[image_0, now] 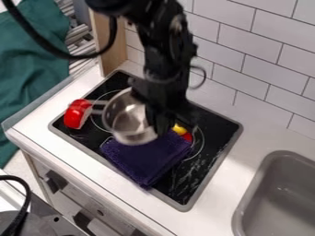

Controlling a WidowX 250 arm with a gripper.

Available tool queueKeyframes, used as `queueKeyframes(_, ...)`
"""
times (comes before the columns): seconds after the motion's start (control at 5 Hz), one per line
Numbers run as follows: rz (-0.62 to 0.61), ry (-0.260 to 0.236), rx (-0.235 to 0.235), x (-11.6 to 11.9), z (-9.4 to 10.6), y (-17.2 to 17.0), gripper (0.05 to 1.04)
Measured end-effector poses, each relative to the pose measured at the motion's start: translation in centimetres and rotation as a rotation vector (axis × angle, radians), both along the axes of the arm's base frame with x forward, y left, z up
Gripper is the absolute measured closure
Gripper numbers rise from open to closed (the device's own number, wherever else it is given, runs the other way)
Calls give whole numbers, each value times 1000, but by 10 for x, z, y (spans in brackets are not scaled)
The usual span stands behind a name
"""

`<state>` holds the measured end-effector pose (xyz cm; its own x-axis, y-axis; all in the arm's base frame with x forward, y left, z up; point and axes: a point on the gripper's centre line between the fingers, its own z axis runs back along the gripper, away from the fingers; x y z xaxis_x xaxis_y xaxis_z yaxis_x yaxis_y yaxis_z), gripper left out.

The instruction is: Put the silver pot on the upper let side of the left burner

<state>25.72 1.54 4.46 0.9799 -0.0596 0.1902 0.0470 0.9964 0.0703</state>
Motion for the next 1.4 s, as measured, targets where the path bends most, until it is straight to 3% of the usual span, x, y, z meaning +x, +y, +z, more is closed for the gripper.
queueKeyframes(0.2, -25, -31, 16, 23, 3, 38, 1023)
queueKeyframes(0.8, -190, 13, -9, 83, -46, 84, 1023)
queueKeyframes(1.0, -162, 45, -24, 87, -58, 101, 1023)
queueKeyframes(1.4, -134, 63, -51, 80, -64, 113, 1023)
